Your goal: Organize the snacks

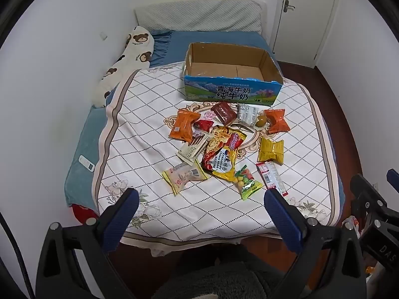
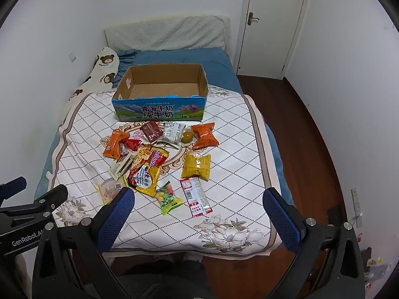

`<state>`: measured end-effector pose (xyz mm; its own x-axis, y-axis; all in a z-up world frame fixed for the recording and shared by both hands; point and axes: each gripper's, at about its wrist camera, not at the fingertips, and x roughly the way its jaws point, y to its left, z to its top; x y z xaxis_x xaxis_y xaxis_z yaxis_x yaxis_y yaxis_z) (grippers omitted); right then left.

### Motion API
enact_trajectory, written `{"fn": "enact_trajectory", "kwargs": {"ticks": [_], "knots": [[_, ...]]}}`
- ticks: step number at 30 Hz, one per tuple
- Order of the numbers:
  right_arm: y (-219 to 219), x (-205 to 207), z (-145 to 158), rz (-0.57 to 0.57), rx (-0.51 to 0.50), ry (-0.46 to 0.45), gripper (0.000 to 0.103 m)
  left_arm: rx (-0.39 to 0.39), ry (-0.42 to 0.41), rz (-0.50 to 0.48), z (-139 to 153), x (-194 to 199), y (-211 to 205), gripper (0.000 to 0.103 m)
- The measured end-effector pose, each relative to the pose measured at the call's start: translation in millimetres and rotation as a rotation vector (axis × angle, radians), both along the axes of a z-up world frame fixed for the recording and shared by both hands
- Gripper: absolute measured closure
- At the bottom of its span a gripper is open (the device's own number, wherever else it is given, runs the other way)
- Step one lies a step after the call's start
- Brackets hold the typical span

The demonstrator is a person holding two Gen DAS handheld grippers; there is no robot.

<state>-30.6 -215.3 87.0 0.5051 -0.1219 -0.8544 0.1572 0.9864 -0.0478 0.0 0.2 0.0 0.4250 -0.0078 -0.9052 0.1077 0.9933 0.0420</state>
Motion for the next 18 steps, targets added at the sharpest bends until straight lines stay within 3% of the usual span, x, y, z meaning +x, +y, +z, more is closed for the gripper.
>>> {"fn": "enact_trajectory", "kwargs": {"ticks": [18], "knots": [[0.9,-2.7,4.0,0.004,0.012,-0.005,0.000,0.009,-0.013,0.004,0.2,0.6,-0.4,0.000]]}}
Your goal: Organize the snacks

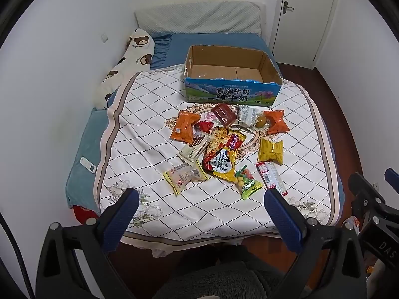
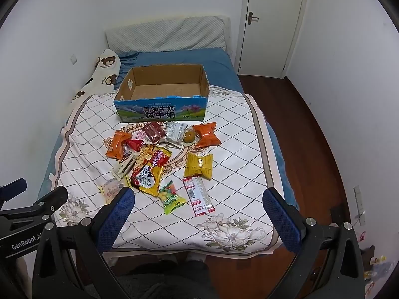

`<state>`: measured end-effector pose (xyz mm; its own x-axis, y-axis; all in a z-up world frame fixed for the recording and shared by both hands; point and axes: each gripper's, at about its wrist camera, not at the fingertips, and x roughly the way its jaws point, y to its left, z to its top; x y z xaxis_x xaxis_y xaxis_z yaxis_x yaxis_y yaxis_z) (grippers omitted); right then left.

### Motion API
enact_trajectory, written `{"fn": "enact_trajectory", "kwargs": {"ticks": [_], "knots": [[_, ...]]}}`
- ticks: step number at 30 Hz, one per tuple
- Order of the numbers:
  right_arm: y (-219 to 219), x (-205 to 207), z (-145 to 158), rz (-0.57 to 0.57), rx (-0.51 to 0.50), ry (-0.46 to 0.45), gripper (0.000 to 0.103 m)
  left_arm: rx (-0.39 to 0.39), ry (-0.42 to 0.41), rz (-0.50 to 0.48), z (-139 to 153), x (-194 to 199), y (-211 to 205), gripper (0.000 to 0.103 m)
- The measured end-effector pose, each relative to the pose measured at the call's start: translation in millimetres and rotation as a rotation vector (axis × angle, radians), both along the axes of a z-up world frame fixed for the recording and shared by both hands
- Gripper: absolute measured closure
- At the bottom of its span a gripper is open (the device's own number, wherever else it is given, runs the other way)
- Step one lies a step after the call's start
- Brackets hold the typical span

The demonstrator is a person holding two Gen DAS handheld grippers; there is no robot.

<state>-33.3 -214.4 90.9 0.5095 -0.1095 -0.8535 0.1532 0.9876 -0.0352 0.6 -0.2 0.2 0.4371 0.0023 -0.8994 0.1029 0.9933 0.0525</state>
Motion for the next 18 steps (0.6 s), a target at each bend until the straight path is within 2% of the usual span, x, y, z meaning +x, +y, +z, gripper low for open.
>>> {"fn": "enact_trajectory", "kwargs": {"ticks": [8,18], "knots": [[-3.1,0.8,-1.7,0.000,0.002,-0.003,0.000,-0.004,-0.005,0.002,17.1,2.7,2.0,0.000],[-3.6,-0.8,-2.2,0.002,0.004,-0.006,0.000,-0.008,-0.012,0.002,18.6,-0.6,0.3,0.000]]}}
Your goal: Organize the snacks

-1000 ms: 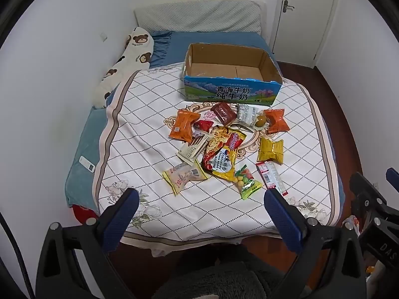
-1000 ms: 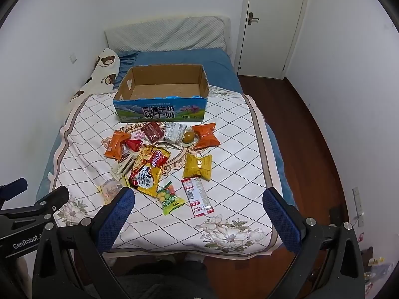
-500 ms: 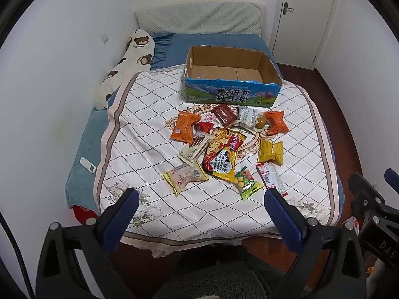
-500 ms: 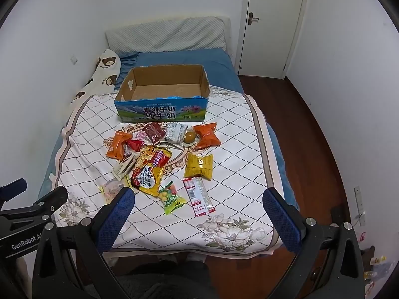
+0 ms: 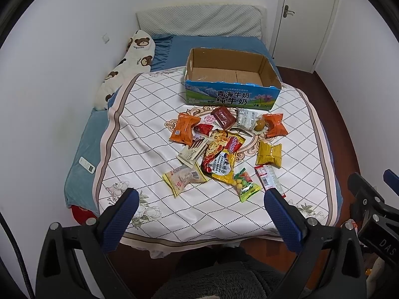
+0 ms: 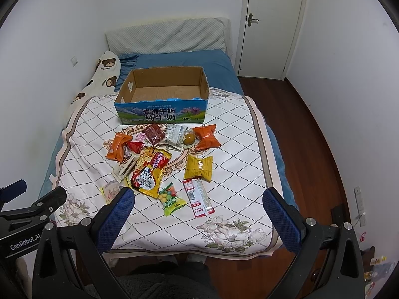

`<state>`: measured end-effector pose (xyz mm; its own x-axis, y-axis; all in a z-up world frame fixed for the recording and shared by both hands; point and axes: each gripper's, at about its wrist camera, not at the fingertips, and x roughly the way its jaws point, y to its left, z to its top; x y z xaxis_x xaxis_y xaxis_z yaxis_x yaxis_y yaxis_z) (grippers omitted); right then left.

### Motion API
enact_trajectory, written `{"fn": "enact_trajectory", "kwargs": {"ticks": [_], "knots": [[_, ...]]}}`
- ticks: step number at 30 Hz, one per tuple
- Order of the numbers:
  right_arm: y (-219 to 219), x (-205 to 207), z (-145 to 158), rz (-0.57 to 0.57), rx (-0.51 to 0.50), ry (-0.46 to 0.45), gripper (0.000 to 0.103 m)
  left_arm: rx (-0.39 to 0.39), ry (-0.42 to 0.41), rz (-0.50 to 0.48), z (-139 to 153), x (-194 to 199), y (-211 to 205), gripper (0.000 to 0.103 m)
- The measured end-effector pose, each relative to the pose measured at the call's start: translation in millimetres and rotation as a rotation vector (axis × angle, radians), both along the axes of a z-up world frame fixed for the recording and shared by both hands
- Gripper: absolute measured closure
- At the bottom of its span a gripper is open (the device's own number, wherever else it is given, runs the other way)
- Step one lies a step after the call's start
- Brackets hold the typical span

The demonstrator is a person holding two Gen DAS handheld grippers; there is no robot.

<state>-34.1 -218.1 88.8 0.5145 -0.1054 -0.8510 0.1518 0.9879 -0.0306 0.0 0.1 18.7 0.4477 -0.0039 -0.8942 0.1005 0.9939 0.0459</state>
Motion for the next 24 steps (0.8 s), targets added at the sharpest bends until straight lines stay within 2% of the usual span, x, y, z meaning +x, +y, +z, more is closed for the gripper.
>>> {"fn": "enact_trajectory", "kwargs": {"ticks": [24], "knots": [[2.3,-0.7,6.2,0.002,0.010,-0.007,0.000,0.000,-0.009,-0.003,-0.6,-1.8,1.0,0.000]]}}
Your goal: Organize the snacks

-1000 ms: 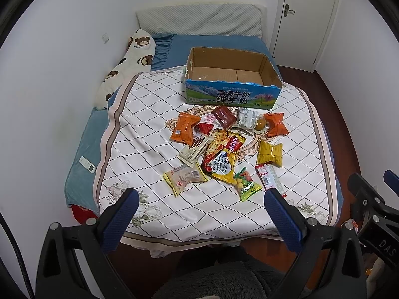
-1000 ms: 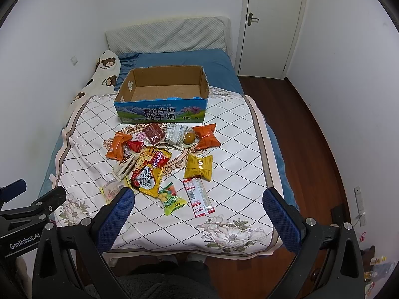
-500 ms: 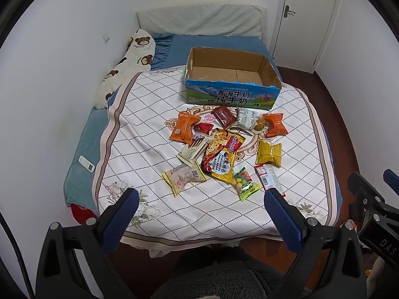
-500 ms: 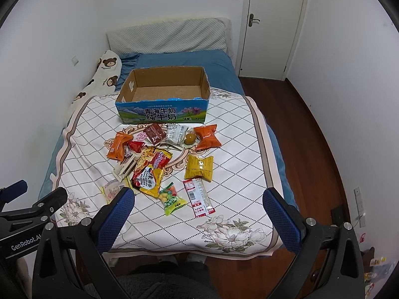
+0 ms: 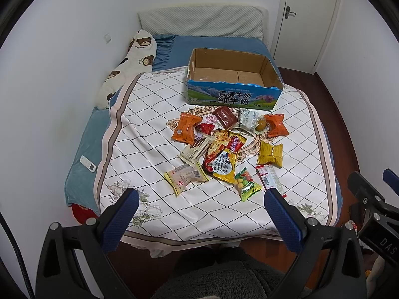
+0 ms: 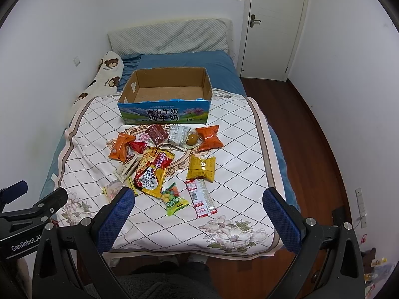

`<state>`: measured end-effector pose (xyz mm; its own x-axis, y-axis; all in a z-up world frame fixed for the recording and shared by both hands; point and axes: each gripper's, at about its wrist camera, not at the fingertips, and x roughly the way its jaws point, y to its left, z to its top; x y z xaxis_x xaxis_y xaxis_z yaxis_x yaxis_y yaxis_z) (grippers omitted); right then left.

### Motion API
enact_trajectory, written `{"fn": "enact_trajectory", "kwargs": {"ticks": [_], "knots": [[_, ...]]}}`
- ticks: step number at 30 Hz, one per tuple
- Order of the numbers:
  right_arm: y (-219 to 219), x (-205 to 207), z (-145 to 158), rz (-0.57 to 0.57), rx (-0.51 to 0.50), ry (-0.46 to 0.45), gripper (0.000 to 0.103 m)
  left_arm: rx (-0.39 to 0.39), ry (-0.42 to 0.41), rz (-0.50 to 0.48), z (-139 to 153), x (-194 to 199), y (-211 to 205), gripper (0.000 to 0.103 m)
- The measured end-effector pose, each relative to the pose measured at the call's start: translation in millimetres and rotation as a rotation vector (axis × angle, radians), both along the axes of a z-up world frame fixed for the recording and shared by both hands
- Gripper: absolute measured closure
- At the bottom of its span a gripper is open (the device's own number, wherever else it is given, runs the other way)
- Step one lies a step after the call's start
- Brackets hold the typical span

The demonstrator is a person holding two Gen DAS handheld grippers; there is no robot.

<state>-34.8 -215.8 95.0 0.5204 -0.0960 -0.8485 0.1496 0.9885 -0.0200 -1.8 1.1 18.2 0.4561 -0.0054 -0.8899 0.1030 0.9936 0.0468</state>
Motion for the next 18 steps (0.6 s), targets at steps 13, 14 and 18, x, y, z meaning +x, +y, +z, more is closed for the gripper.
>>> {"fn": "enact_trajectory", "kwargs": {"ticks": [13,14,18], "knots": [[2.4,1.8,2.7,0.000,0.000,-0.005,0.000,-0.007,-0.002,0.009,-1.5,-1.6,6.9,0.000],[3.5,2.8,3.9,0.000,0.000,-0.005,0.000,-0.008,-0.003,0.008,-1.7,-1.4,7.0,0.000],[2.5,3.9,3.2,-0.001,0.002,-0.005,0.000,-0.007,-0.002,0.009,-1.7,-1.4,7.0,0.000]]}}
